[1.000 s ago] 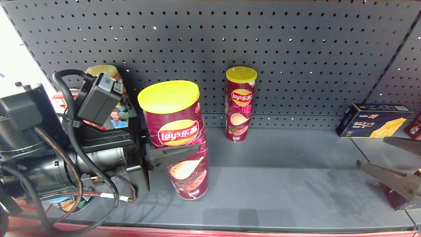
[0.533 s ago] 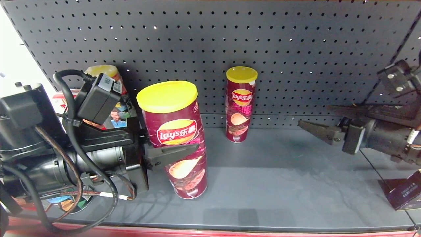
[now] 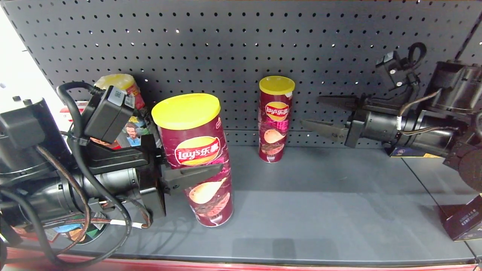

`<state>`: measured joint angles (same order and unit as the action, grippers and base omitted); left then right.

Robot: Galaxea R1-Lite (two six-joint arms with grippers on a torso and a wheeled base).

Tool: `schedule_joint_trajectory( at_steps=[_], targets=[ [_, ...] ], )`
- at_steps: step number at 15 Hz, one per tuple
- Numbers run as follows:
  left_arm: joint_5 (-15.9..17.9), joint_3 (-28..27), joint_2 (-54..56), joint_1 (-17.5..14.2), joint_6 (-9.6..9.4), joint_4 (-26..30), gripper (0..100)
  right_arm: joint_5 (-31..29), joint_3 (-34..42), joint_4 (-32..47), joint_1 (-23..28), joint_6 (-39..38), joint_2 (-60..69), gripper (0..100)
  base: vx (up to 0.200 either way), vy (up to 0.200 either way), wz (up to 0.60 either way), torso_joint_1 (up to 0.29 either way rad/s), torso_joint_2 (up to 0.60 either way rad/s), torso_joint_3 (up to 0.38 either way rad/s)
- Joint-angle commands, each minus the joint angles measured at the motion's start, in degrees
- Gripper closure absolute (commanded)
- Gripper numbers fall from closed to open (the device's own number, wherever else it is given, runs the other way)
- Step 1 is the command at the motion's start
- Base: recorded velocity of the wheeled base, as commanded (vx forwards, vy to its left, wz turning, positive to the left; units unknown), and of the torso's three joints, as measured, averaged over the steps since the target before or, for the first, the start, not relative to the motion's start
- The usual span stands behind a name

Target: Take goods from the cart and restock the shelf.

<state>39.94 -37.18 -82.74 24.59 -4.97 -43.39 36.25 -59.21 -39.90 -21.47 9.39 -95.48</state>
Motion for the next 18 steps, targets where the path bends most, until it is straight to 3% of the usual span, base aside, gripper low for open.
schedule_joint_trajectory(
  at_steps=[1,18],
  targets=[
    [0.05,0.0,0.12,0.02,-0.04,-0.03,100,0.13,-0.82,-1.06,-0.24,0.72,-3.84,0,0.0,0.0,0.0,0.0,0.0,0.0],
    [0.14,0.18,-0.23,-2.62,0.05,-0.03,100,5.14,-11.01,-3.78,-3.05,2.21,-19.57,0,0.0,0.0,0.0,0.0,0.0,0.0]
  ],
)
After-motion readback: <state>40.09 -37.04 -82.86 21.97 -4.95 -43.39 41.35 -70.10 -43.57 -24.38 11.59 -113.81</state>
